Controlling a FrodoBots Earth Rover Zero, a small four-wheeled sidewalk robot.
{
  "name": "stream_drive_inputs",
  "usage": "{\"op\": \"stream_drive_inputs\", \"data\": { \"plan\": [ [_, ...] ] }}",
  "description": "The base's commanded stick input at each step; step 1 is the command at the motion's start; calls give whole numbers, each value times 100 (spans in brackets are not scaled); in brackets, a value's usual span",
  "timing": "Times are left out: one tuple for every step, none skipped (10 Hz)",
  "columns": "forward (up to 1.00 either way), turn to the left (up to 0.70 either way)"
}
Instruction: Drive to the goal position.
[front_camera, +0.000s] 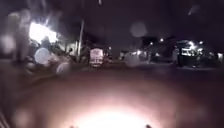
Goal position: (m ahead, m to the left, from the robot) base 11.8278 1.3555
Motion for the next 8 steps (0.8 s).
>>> {"op": "stream_drive_inputs", "data": {
  "plan": [
    [70, 0],
    [70, 0],
    [70, 0],
    [70, 0],
    [70, 0],
    [70, 0],
    [70, 0],
    [70, 0]
  ]
}}
